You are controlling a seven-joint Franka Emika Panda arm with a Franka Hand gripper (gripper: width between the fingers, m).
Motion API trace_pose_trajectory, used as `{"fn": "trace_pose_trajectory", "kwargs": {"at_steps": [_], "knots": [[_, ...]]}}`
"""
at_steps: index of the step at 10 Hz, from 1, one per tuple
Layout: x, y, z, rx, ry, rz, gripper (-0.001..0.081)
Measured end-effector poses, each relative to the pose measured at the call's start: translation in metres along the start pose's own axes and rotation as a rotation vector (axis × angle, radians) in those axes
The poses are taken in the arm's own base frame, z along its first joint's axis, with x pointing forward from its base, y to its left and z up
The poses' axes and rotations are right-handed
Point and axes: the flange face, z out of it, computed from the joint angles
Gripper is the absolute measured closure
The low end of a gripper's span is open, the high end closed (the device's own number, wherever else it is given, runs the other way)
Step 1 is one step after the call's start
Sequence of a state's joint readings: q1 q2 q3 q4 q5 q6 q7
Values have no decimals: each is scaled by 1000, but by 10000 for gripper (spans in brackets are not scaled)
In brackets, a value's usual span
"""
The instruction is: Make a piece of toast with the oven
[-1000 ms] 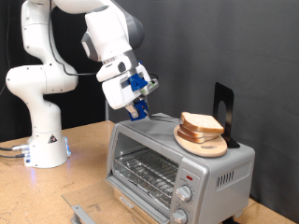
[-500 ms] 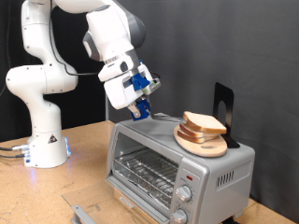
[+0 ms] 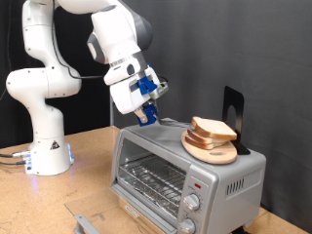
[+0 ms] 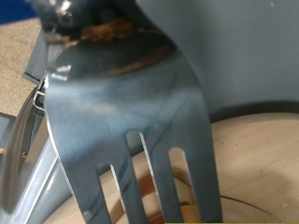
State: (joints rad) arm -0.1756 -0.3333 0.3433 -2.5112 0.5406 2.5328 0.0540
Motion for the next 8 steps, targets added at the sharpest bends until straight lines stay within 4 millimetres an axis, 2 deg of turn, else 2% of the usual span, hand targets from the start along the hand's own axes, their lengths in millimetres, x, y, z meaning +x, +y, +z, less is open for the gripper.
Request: {"fn": "trace_pose_trajectory", "kwargs": {"at_steps": [8], "knots": [[1,-22,14,-17,-24,20,438]]}}
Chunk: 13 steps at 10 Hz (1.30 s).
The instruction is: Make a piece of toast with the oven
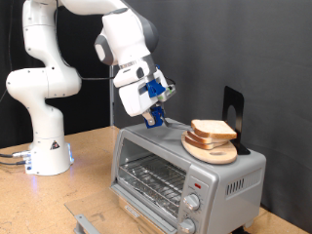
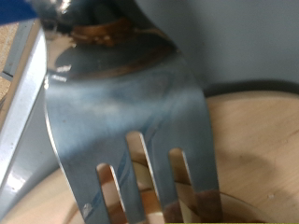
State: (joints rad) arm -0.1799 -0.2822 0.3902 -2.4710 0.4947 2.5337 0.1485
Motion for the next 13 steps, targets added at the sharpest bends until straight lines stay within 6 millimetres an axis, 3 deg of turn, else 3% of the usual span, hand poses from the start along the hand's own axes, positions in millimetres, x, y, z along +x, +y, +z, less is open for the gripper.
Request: {"fn": "trace_pose_trajectory", "kwargs": {"at_steps": [8,13], "knots": [[13,-26,16,-28,10,28,438],[18,-31,25,-30,10,20,438]]}}
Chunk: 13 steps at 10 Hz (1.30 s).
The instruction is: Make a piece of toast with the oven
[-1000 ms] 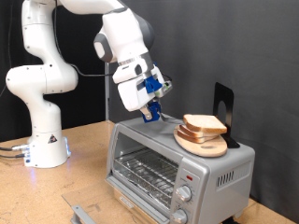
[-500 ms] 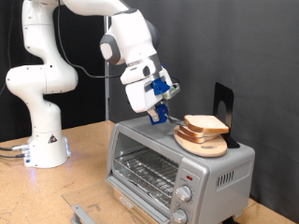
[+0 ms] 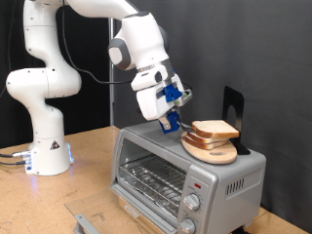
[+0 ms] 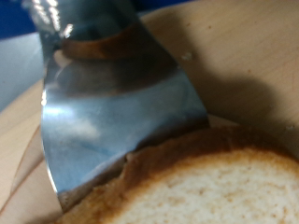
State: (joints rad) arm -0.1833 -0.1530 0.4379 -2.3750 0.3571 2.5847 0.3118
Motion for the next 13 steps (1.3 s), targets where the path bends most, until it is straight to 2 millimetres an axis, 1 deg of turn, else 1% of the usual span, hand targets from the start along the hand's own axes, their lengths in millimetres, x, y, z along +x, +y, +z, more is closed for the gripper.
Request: {"fn": "trace_pose_trajectory", "kwargs": {"at_steps": [3,6,7,9,11,13], "knots": [[-1,-3,0,13,5,-7,438],[-1,1,-3,91,0,-43,438],[-1,3,-8,120,4,-56,438],[-1,13,-25,164,-1,-72,438],[-1,24,-43,174,-6,-75,438],[-3,37,-55,177,-24,-81,438]]}}
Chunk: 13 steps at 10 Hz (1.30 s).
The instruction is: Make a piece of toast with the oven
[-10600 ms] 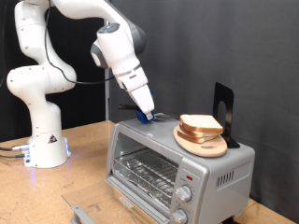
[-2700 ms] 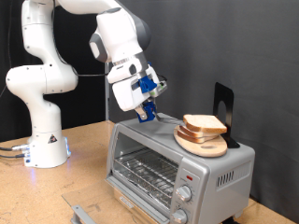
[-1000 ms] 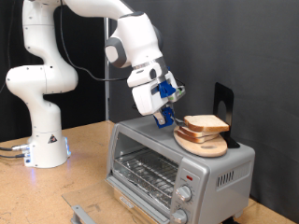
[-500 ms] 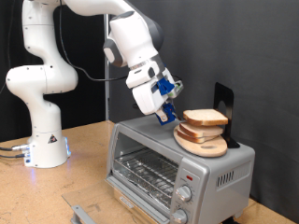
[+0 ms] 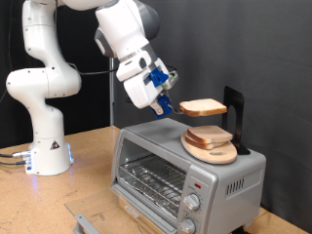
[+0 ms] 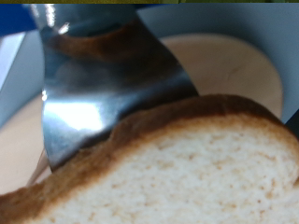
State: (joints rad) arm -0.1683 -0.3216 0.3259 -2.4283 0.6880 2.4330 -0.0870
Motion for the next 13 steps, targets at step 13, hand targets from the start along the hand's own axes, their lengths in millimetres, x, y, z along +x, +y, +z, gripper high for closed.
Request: {"fn": "trace_pose_trajectory", "kwargs": {"at_steps": [13], "knots": [[28,154,-64,123,-165,-349,438]]}}
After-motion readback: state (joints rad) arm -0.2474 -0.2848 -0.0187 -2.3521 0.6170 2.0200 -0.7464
